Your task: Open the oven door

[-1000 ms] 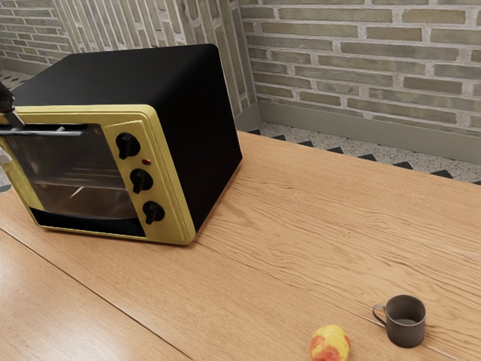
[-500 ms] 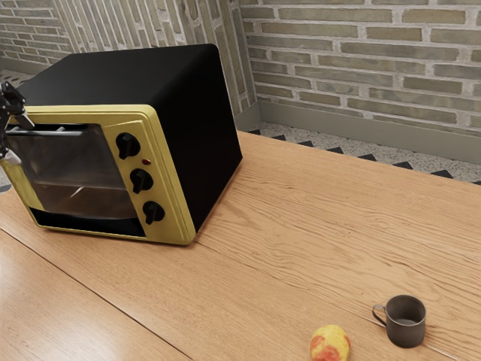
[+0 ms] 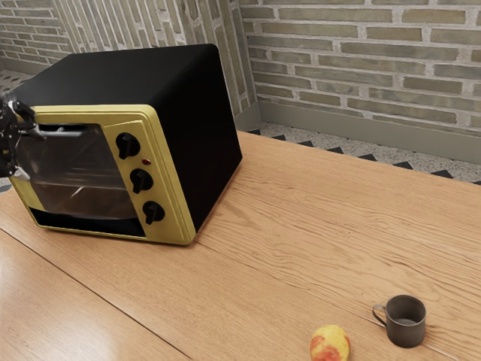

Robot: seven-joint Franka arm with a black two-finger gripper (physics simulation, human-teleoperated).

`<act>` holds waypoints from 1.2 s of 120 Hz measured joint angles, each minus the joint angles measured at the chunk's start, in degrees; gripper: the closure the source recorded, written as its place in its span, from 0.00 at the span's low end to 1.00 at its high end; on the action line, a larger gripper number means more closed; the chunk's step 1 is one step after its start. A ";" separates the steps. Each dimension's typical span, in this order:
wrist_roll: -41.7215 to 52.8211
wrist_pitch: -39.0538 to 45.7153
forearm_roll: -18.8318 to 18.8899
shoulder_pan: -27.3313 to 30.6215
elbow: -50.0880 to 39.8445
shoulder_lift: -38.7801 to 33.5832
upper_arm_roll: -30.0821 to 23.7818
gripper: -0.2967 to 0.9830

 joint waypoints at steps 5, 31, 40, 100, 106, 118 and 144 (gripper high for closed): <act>0.20 0.67 -0.16 0.21 -1.98 -1.24 0.09 0.23; 1.02 2.75 -0.30 0.38 -9.87 -7.54 2.24 0.23; 1.24 3.64 -0.08 -0.06 -14.87 -11.04 4.01 0.23; -1.82 4.95 8.43 -17.44 -24.53 -32.91 17.70 0.26; -5.30 -1.25 5.61 -21.86 -10.64 -25.42 9.65 0.25; -11.94 -10.31 2.15 -31.12 -2.08 -17.27 3.15 0.24; -24.17 -18.71 0.55 -40.12 -1.57 -9.50 3.89 0.23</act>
